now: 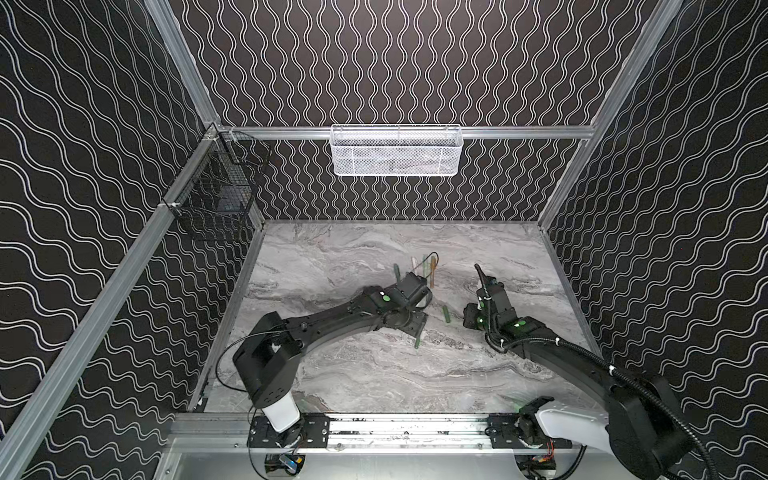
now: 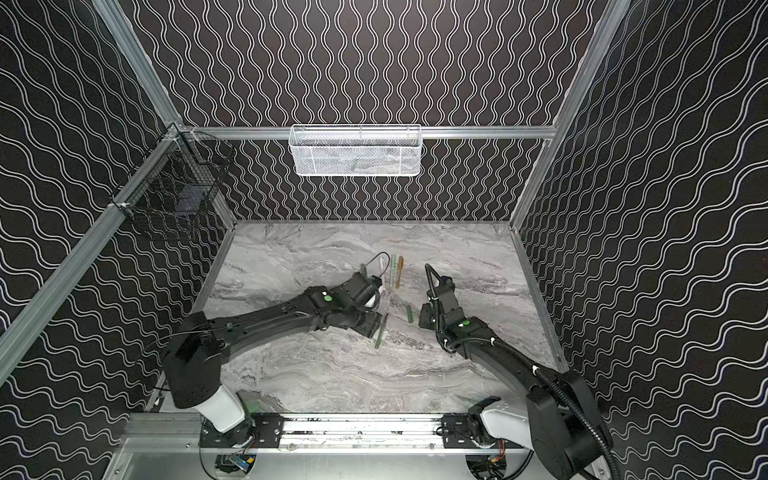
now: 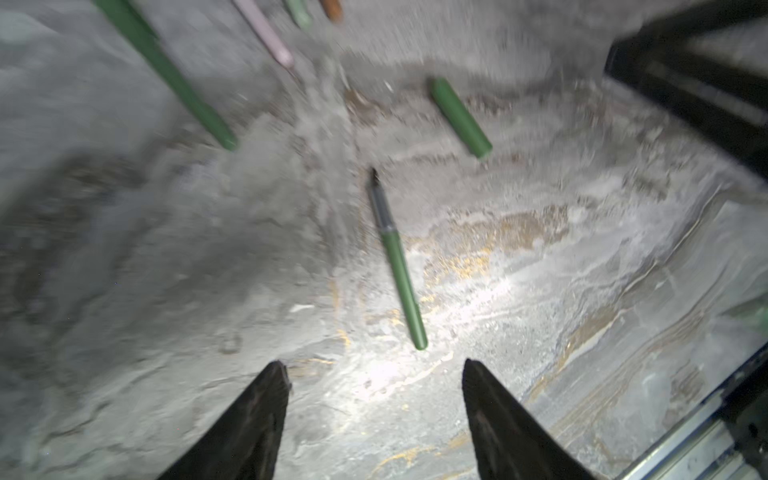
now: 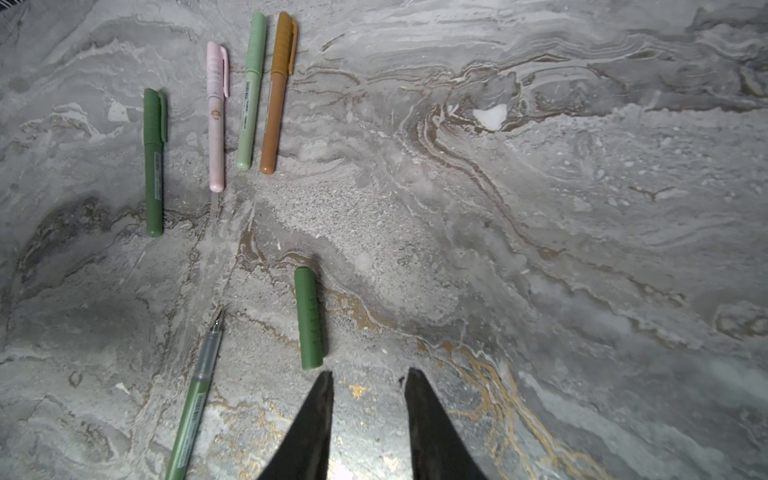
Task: Insert the pens into the pen caps
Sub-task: 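Grasp the uncapped green pen with the left gripper while the right gripper hovers, then lift the uncapped green pen upright with the left gripper toward the right gripper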
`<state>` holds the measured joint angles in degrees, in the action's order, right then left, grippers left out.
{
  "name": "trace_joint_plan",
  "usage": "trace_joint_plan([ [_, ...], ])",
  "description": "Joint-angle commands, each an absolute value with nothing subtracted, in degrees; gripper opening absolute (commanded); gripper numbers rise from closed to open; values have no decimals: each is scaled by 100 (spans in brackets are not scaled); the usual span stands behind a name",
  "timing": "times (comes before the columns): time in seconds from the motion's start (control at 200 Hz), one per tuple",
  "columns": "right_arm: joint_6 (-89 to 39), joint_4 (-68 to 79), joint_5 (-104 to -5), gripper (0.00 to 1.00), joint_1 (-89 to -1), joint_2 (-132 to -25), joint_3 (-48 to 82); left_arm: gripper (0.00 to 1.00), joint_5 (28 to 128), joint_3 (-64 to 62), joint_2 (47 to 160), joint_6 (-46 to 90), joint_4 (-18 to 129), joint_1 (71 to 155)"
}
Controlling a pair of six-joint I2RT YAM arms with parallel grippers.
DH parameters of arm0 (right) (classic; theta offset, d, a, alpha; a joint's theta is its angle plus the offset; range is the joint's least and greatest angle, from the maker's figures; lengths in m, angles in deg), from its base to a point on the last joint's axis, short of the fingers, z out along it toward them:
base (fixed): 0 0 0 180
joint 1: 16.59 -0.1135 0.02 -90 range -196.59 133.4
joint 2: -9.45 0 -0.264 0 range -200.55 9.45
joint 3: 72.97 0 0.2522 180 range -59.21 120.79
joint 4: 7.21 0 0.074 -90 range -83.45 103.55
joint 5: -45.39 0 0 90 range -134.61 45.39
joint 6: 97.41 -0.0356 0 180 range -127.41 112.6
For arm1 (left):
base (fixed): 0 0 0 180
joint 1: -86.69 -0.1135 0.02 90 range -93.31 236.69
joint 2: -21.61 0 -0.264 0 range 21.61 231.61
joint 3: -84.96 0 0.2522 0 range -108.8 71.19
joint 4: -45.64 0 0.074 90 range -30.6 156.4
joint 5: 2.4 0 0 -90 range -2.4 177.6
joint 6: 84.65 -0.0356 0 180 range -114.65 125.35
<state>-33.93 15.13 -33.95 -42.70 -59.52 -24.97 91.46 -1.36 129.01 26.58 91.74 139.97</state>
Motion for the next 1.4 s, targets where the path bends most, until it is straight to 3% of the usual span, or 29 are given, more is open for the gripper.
trace_joint_plan([
  [0.0,-3490,1394,-3291,34,-4260,-5896,-2531,70,8914,-381,13259,2736,9279,14124],
  [0.2,-3471,1395,-3257,34,-4251,-5817,-2579,63,9291,-1016,13996,2714,9717,14318],
  [0.405,-3508,1284,-3226,34,-4252,-5727,-2703,47,9628,-1325,14520,2856,10117,14416],
  [0.671,-3499,1218,-3229,34,-4247,-5769,-2716,42,9756,-1480,14862,2938,10203,14505],
  [0.796,-3504,1192,-3239,34,-4246,-5747,-2739,34,9899,-1492,15011,2935,10205,14505],
  [0.896,-3525,1216,-3208,34,-4251,-5675,-2766,24,10130,-1470,15077,2934,10251,14505],
  [1.396,-3524,1228,-3230,35,-4252,-5481,-2807,6,10290,-1024,14601,2905,9991,14333],
])
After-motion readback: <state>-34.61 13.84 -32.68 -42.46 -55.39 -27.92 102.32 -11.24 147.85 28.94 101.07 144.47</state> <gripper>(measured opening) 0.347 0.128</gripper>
